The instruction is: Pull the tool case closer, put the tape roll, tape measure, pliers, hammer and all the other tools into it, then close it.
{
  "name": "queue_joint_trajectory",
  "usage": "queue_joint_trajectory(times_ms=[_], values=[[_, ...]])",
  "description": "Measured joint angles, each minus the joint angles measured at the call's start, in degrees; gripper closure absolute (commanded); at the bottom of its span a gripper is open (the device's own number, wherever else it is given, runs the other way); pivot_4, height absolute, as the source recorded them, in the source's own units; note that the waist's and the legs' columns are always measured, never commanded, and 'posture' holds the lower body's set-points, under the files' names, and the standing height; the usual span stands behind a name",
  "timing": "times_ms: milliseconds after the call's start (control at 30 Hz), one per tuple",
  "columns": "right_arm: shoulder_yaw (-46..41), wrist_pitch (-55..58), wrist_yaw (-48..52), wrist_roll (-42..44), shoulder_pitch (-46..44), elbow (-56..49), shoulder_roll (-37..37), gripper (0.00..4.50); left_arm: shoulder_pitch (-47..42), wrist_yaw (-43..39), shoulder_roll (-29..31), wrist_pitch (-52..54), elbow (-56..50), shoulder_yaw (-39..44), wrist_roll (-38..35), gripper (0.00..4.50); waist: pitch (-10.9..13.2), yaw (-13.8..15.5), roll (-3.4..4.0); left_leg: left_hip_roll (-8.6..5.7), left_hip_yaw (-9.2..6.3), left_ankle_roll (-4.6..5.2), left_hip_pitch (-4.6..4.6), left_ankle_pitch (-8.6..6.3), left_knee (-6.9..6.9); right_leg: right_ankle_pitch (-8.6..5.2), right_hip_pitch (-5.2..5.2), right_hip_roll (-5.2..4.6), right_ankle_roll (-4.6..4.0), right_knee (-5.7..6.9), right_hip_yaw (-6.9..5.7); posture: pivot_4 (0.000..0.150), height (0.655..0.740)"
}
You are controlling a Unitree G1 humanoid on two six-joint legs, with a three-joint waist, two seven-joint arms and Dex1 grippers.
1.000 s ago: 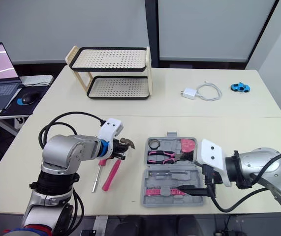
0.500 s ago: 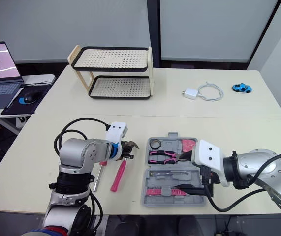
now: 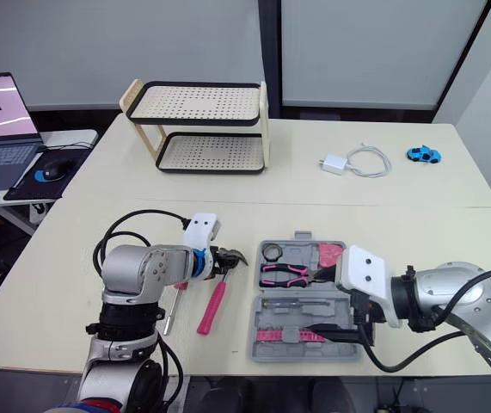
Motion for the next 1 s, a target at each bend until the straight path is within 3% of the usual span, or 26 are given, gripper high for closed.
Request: queue_joint_trajectory(times_ms=[100, 400, 533, 667, 833, 1000], values=[[-1.3, 0.0, 0.1, 0.0, 0.6, 0.0, -0.2, 0.00, 0.0, -0.9, 2.1, 2.0, -3.1, 0.4, -1.1, 0.04, 0.0, 0.0, 0.00, 0.00, 0.00, 0.00, 0.00, 0.00, 0.00, 0.00, 0.00, 0.00, 0.00, 0.00, 0.00, 0.150, 0.7400], [-10.2, -2.6, 1.3, -1.2, 6.7, 2.3, -1.8, 0.00, 5.7, -10.2, 18.9, 2.6, -16.2, 5.8, -9.7, 0.04, 0.0, 0.1, 0.01, 0.02, 0.03, 0.00, 0.05, 0.00, -0.11, 0.00, -0.01, 0.01, 0.00, -0.04, 0.03, 0.150, 0.7400], [-16.3, -9.0, 4.0, -6.0, 13.0, 6.0, -2.3, 0.00, 17.7, -20.2, 30.2, -7.5, -18.9, 10.1, -13.3, 0.04, 0.0, 0.1, 0.03, 0.05, 0.10, 0.00, 0.11, -0.01, -0.20, -0.01, -0.02, 0.00, -0.01, -0.08, 0.08, 0.150, 0.7400], [-20.1, -15.2, 8.2, -9.2, 16.5, 10.2, -2.7, 0.00, 31.0, -31.5, 37.7, -21.6, -18.1, 14.6, -14.3, 0.04, 0.0, 0.3, 0.08, 0.08, 0.10, 0.00, 0.15, -0.01, -0.22, -0.01, 0.03, 0.00, -0.03, -0.09, 0.07, 0.150, 0.7400], [-23.5, -21.8, 16.0, -11.4, 20.9, 15.8, -4.4, 0.00, 44.1, -39.9, 39.0, -39.7, -10.6, 21.5, -12.2, 0.04, 0.0, 0.5, 0.18, 0.09, 0.13, 0.26, 0.16, -0.15, -0.24, 0.00, 0.07, -0.03, -0.05, -0.17, 0.08, 0.150, 0.7400], [-24.6, -23.7, 17.4, -12.3, 22.5, 17.9, -4.3, 0.00, 51.4, -40.8, 35.1, -48.8, -6.8, 24.9, -11.2, 0.04, 0.0, 0.5, 0.21, 0.11, 0.10, 0.26, 0.16, -0.16, -0.26, 0.00, 0.07, -0.06, -0.06, -0.18, 0.06, 0.150, 0.7400]])
